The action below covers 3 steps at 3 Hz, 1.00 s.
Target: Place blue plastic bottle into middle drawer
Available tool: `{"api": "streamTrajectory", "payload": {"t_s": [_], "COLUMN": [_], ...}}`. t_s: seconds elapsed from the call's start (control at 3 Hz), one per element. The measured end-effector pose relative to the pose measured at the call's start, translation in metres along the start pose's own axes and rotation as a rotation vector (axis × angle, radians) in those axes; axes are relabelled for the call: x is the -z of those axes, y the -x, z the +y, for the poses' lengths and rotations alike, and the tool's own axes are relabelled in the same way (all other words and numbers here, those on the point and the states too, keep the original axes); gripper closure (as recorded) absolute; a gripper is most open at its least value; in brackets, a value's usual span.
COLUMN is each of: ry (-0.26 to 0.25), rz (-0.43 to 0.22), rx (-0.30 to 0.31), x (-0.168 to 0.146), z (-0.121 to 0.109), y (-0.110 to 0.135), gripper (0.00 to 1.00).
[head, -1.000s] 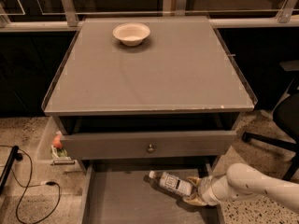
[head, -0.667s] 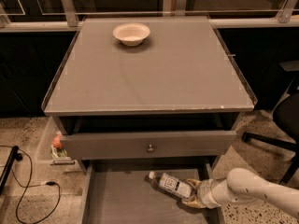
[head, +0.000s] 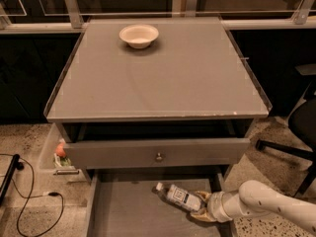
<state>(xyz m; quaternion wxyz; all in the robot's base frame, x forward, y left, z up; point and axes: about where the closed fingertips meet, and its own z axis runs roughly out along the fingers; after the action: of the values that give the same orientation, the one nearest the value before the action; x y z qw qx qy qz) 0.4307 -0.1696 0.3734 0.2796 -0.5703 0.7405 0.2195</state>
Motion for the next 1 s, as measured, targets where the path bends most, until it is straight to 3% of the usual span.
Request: {"api": "streamTrajectory", "payload": {"t_s": [1.0], "ry": [0.000], "rz": [0.000], "rx": [0.000], "x": [-0.0001], "z": [0.0001], "y": [0.0000], "gripper": [0.11]}}
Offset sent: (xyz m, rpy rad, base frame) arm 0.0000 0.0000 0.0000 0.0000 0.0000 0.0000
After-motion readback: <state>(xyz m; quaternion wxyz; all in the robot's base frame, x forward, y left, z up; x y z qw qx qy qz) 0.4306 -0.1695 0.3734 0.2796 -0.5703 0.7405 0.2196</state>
